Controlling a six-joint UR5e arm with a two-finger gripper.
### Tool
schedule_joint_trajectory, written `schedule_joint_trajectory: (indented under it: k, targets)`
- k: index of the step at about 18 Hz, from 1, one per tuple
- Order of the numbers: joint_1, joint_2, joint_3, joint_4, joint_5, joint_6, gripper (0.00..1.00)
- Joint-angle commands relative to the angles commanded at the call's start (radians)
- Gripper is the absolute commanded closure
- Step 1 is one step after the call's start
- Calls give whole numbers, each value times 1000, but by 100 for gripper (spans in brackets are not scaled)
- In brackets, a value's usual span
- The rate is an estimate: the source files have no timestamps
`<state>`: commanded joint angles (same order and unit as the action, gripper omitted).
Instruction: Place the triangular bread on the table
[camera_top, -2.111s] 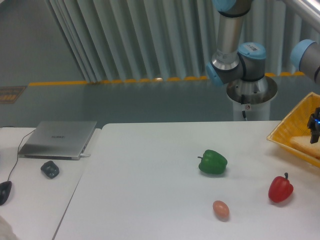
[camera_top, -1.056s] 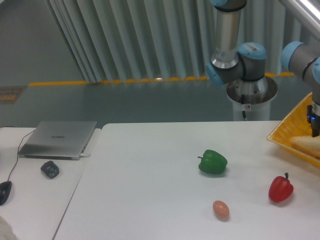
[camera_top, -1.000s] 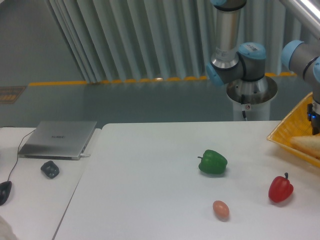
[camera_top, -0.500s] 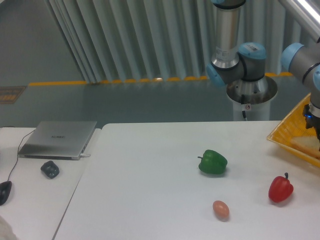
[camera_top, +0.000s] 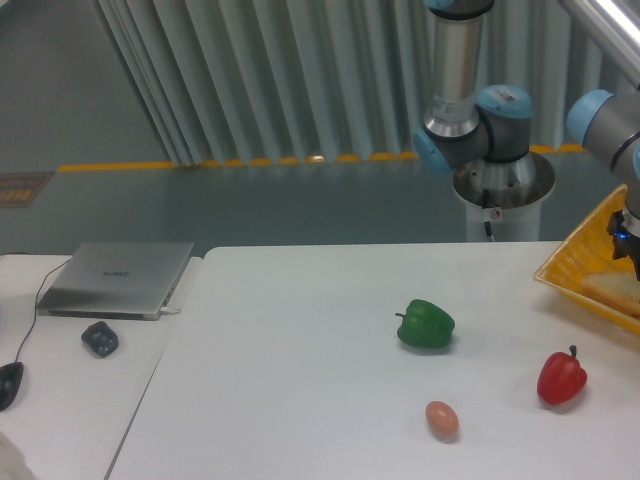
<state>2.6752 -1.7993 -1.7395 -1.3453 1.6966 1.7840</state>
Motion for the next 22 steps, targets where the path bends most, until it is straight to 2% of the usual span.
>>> schedule_joint_trajectory:
  k: [11,12,15,16,17,19,22]
  targets:
    - [0,-37,-2,6,0,-5,2]
    - [2,-37,-2,6,0,0,17]
    - [5,-35,0,6,5,9,53]
    - [5,-35,2,6,6,9,74]
    - [5,-35,3,8,6,9,84]
    - [6,-35,6,6,6,5,100]
    - [5,-35,6,6,5,-5,100]
